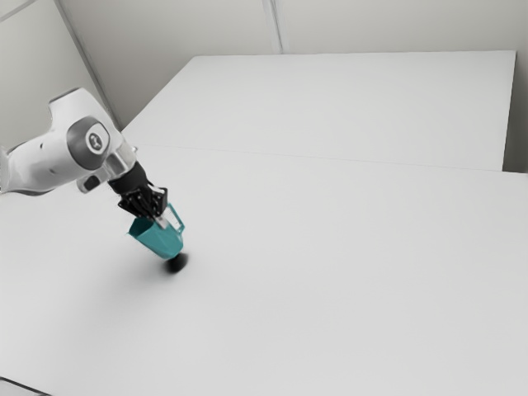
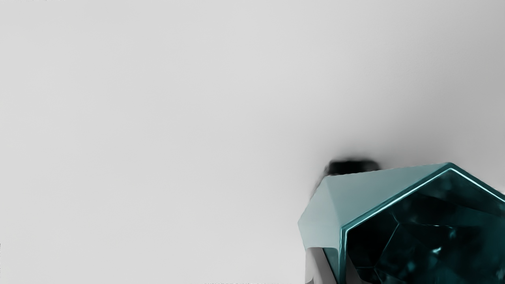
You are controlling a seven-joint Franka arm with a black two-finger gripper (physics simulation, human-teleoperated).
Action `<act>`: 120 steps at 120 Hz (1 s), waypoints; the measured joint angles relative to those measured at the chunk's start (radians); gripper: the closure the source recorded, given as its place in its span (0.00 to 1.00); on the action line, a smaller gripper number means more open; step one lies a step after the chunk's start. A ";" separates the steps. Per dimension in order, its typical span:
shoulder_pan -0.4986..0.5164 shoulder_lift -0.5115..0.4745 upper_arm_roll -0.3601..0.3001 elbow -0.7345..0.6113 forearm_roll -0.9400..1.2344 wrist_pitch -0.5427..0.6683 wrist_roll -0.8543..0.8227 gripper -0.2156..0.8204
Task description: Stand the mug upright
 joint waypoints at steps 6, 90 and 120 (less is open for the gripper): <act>-0.030 -0.001 -0.016 0.002 0.042 0.027 0.000 0.97; -0.277 0.099 -0.067 0.030 0.370 0.158 0.000 0.97; -0.144 0.128 -0.074 0.057 0.410 0.099 0.000 0.97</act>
